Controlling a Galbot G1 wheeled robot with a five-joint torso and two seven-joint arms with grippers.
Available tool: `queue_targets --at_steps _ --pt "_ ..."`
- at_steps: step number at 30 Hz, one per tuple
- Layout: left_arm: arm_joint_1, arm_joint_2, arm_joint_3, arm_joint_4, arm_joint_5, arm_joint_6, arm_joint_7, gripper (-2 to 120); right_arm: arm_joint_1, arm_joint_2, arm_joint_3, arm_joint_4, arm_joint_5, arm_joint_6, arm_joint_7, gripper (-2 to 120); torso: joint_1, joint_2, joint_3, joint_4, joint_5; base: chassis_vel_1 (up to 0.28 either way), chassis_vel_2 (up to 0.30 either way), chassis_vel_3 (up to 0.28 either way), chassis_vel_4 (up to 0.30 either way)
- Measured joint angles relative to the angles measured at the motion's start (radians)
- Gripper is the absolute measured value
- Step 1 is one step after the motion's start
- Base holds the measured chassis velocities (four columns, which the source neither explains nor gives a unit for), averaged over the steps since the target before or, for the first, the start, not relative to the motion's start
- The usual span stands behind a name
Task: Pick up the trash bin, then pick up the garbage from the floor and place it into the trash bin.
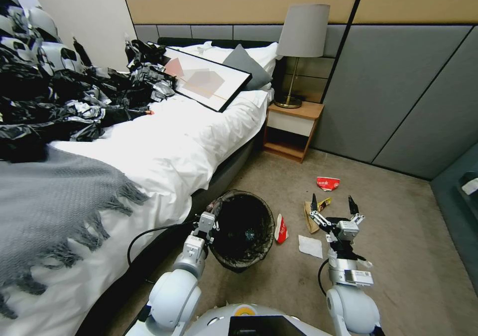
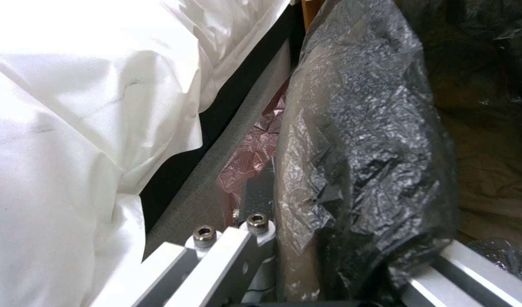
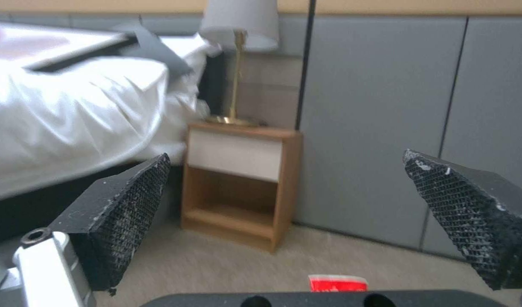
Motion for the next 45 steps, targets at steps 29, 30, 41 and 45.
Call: queue_targets --at_steps 29,30,41,45 --pt "0.012 -0.002 0.004 -0.003 0.018 -0.006 0.004 1 0.210 -0.172 0.094 -0.526 0.065 -0.330 0.013 100 0.000 0.000 0.000 -0.0003 0.0002 0.000 0.000 0.000 0.000" --pt "0.012 -0.001 0.002 -0.003 0.017 -0.006 0.004 1 0.218 -0.177 0.101 -0.563 0.059 -0.330 0.012 100 0.000 0.000 0.000 0.0002 -0.0002 0.000 0.000 0.000 0.000" --pt "0.010 -0.003 0.004 0.001 0.017 -0.008 0.004 1 0.232 -0.185 0.129 -0.737 0.046 -0.297 0.010 100 0.000 0.000 0.000 -0.0001 -0.0002 0.000 0.000 0.000 0.000" --pt "0.012 -0.003 0.005 0.002 0.018 -0.008 0.004 1 0.229 -0.180 0.133 -0.766 0.034 -0.279 0.005 100 0.000 0.000 0.000 -0.0001 0.0000 0.000 0.000 0.000 0.000"
